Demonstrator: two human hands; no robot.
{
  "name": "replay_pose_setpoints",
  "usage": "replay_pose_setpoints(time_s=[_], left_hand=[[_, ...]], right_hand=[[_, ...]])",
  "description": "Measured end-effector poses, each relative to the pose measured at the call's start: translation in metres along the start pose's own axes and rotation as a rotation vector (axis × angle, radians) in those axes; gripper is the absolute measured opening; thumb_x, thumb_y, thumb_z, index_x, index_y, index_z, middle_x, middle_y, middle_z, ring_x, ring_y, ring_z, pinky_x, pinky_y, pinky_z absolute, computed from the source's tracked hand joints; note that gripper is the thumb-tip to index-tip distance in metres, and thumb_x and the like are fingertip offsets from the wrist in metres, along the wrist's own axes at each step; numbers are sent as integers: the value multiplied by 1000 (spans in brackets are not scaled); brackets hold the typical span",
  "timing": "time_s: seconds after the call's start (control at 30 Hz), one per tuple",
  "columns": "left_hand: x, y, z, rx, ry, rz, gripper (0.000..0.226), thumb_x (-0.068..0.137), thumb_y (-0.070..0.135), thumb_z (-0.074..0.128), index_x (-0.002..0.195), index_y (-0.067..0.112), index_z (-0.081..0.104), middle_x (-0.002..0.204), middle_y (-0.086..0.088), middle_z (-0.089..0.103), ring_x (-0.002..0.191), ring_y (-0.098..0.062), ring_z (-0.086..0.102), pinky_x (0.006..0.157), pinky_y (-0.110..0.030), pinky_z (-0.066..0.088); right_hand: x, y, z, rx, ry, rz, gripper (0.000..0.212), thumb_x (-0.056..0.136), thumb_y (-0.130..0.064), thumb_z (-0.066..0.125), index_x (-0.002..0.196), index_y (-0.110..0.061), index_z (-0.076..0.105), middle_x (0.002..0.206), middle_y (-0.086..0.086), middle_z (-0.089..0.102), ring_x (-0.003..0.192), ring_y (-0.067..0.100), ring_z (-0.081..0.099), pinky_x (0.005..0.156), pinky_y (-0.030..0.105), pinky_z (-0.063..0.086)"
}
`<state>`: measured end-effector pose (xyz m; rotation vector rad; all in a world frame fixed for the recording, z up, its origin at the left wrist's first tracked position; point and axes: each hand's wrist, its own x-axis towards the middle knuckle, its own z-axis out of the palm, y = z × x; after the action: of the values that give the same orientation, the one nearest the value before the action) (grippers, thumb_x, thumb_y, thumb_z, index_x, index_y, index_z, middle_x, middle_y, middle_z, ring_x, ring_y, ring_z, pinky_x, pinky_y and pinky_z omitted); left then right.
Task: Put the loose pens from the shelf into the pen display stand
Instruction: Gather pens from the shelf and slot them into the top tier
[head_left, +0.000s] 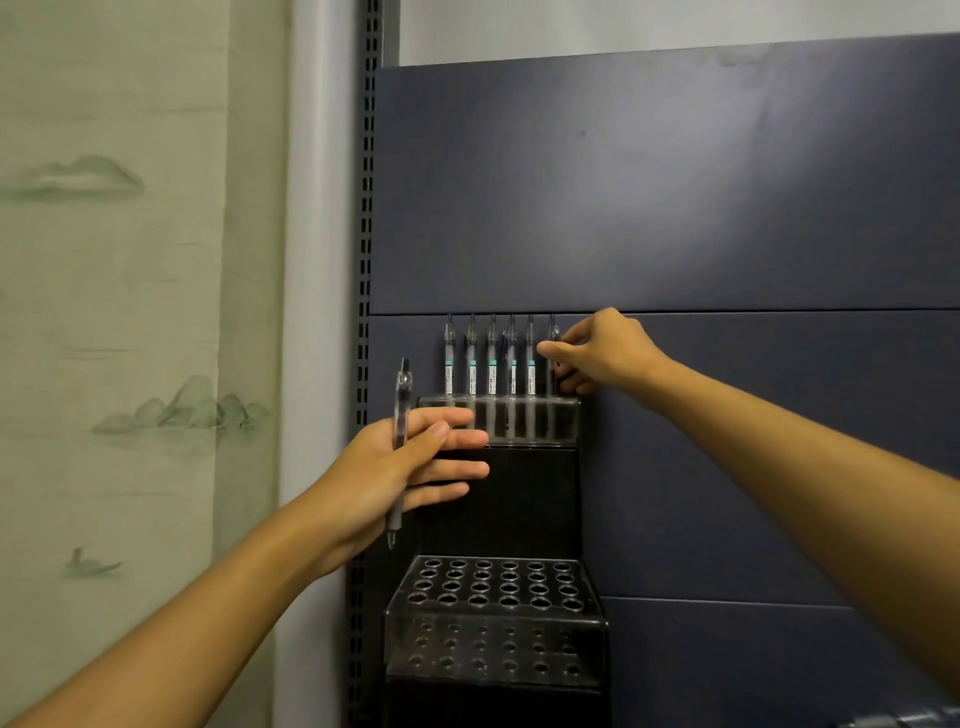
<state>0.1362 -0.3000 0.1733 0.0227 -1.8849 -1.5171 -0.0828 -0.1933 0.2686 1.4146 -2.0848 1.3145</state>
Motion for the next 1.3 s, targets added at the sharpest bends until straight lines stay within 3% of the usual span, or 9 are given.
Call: replay_pose_setpoints(time_s=[0.27, 0.47, 0.57, 0.63, 0.73, 0.83, 1.03, 1.17, 1.3], left_hand=[[1, 11, 1, -56, 4, 13, 27, 102, 20, 43, 119, 16, 64, 96, -5, 76, 99, -27, 73, 80, -34, 61], [2, 14, 16, -16, -43, 15, 27, 102, 25, 43, 117, 16, 63, 104, -5, 76, 98, -24, 73, 82, -35, 61], [-3, 12, 22, 35, -65, -6, 27, 104, 23, 40, 113, 16, 64, 104, -5, 76, 97, -23, 73, 84, -37, 60], [-4, 12, 22, 56, -75, -18, 27, 105, 22, 39, 114, 14, 63, 104, -5, 76, 98, -23, 73, 85, -38, 59], [-6, 14, 22, 53, -107, -27, 26, 104, 22, 41, 115, 13, 62, 106, -7, 75, 100, -25, 72, 86, -41, 57], [-11, 15, 19, 32, -143, -35, 26, 100, 23, 47, 120, 15, 61, 109, -7, 75, 102, -26, 72, 89, -41, 57], [-20, 5, -15, 81, -75, -33, 35, 97, 25, 53, 132, 21, 53, 121, 4, 71, 111, -18, 68, 95, -39, 54], [-26, 1, -40, 63, 30, -35, 29, 98, 21, 51, 126, 19, 58, 117, 4, 72, 106, -19, 70, 88, -35, 58], [-33, -3, -54, 79, 77, -44, 24, 98, 19, 51, 120, 18, 63, 114, 2, 73, 102, -20, 72, 87, -36, 58]], right_hand=[[-20, -17, -19, 172, 140, -106, 23, 93, -35, 68, 82, -14, 70, 66, -2, 64, 58, 9, 57, 57, 23, 51], [-55, -66, -2, 169, -209, -318, 20, 91, -39, 67, 97, -22, 75, 78, -8, 74, 69, 1, 65, 62, 17, 49], [-67, -72, 9, 157, -399, -349, 20, 90, -34, 69, 104, -21, 75, 91, -5, 75, 78, 6, 68, 67, 16, 52], [-72, -73, 12, 151, -463, -357, 23, 90, -33, 69, 106, -18, 75, 92, -3, 75, 80, 10, 69, 70, 18, 53], [-77, -78, 16, 189, -496, -384, 21, 91, -29, 69, 107, -15, 75, 91, -4, 74, 77, 2, 66, 65, 13, 50], [-77, -84, 22, 234, -420, -399, 21, 91, -29, 70, 104, -13, 74, 92, 0, 75, 81, 9, 70, 71, 19, 55], [-43, -90, 16, 520, -66, -239, 14, 94, -24, 67, 104, -15, 68, 93, 9, 76, 73, 24, 76, 65, 30, 60], [-14, -87, 11, 526, 113, -139, 19, 94, -18, 66, 110, -7, 68, 98, 13, 74, 74, 26, 76, 70, 37, 63], [2, -86, 20, 433, 178, -113, 20, 95, -18, 66, 111, -7, 68, 96, 10, 74, 72, 22, 75, 69, 36, 64]])
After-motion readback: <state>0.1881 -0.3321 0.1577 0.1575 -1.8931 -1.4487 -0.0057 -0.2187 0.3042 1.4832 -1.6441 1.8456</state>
